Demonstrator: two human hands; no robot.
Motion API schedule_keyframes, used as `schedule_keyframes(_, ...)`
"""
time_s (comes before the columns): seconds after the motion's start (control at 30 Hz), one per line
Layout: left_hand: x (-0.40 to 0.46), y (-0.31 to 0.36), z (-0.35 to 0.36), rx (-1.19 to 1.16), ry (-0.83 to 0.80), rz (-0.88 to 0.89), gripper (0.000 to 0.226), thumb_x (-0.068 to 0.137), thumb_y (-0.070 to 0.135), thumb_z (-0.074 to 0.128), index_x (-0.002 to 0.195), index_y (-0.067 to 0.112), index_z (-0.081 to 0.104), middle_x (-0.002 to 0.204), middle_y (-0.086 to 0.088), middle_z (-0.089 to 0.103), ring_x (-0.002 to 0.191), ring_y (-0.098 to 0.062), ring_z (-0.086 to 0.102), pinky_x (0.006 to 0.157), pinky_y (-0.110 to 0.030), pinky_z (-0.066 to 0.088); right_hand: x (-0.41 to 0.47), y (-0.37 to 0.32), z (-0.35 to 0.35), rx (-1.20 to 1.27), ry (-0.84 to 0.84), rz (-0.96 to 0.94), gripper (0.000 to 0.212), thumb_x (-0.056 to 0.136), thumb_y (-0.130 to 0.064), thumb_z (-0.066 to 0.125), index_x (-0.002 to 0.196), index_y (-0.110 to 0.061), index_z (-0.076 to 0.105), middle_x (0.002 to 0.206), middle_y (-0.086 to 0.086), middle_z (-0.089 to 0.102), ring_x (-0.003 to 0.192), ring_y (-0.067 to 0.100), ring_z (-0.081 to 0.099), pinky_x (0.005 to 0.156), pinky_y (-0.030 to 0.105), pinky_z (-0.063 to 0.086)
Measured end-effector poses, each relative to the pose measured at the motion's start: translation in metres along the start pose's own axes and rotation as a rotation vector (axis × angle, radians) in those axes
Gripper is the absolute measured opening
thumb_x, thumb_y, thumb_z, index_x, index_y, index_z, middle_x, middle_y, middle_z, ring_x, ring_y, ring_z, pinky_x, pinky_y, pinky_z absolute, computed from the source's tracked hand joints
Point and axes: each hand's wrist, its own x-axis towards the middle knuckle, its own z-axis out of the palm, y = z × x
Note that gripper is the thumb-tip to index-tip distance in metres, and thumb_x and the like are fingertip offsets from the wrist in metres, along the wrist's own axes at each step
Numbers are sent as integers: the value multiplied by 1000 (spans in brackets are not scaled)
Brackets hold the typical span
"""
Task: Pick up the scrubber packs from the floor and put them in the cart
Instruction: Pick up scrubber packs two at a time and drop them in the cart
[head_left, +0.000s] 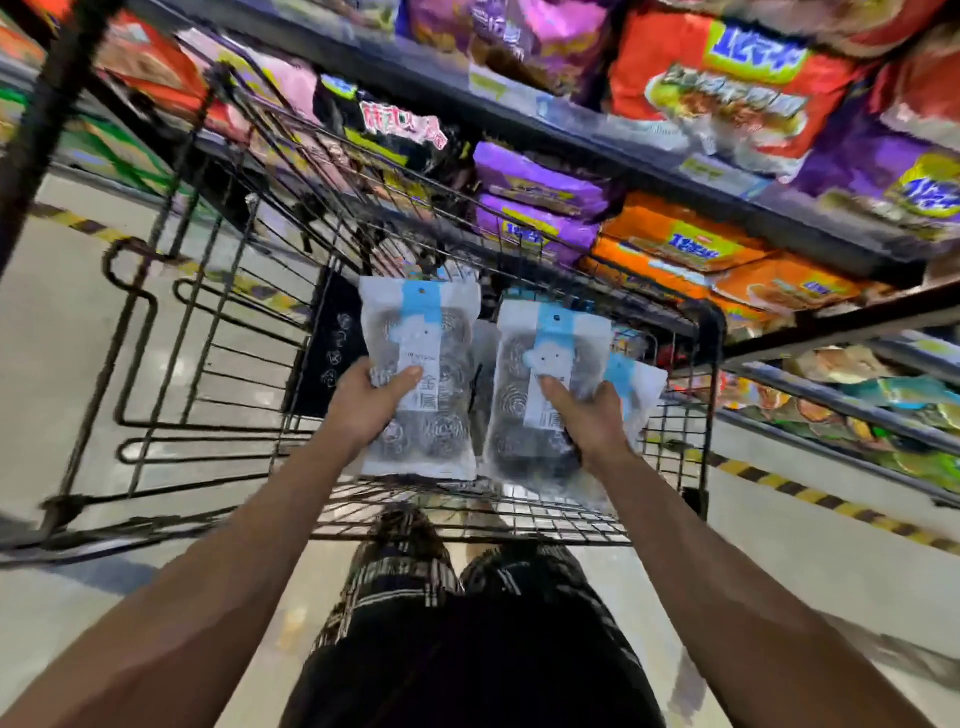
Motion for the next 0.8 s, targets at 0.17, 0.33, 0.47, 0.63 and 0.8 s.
schedule_keyframes(0.17, 47, -31, 10, 52, -73, -66, 30, 92, 33, 76, 115, 17, 65, 92, 14, 68, 76, 4, 62, 53, -4, 46, 29, 46, 35, -7, 99, 19, 91, 64, -56, 94, 139, -15, 61, 124, 1, 75, 107, 10, 74, 90, 36, 63)
schedule_keyframes(0.33, 81, -62, 22, 52, -134, -96, 22, 89, 27, 80, 105, 15, 71, 95, 3, 76, 90, -13, 75, 79, -27, 58, 48, 76, 55, -31, 207, 52, 69, 69, -56, 92, 121, -17, 70, 108, 0, 79, 99, 17, 76, 86, 43, 65)
schedule_keyframes(0.47, 91, -70, 27, 183, -102, -113, 41, 86, 36, 81, 111, 14, 58, 91, 8, 66, 80, -10, 64, 73, -30, 55, 53, 81, 62, -115, 253, 77, 69, 72, -61, 88, 115, -14, 62, 99, -4, 74, 87, 15, 73, 84, 41, 63)
schedule_keyframes(0.63, 88, -66, 22, 312, -83, -188, 82, 73, 56, 80, 129, 8, 44, 123, -13, 61, 108, -32, 64, 94, -50, 56, 41, 67, 58, -213, 294, 103, 67, 82, -29, 88, 130, -8, 46, 111, 0, 62, 98, 17, 58, 88, 31, 47)
schedule_keyframes(0.8, 59, -30, 7, 688, -111, -133, 78, 81, 69, 63, 136, 17, 42, 131, -16, 53, 117, -39, 57, 100, -57, 49, 10, 51, 42, -473, 290, 28, 54, 85, -40, 74, 129, -15, 55, 108, 11, 68, 99, 32, 68, 84, 46, 61)
